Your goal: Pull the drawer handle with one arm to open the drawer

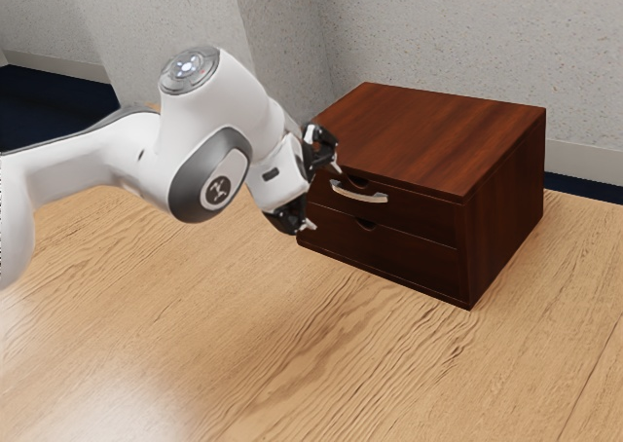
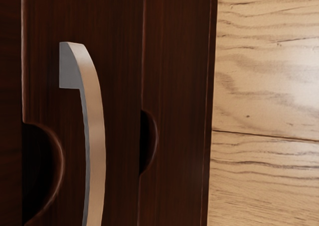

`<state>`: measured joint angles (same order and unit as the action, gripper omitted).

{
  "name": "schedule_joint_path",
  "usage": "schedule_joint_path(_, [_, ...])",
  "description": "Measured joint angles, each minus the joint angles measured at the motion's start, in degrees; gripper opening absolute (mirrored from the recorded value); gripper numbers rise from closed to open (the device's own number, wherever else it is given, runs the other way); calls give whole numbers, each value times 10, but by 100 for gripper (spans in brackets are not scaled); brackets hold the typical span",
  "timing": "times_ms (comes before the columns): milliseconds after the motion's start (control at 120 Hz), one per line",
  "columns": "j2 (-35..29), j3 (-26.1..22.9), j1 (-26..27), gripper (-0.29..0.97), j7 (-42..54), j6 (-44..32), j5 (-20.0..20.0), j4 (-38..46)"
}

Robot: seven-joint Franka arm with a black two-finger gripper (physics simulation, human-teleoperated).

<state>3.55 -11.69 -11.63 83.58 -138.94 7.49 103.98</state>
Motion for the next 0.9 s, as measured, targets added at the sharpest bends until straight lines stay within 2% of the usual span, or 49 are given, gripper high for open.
schedule_joint_path(900, [34,-2,-4,70,-40,-39,-6,1])
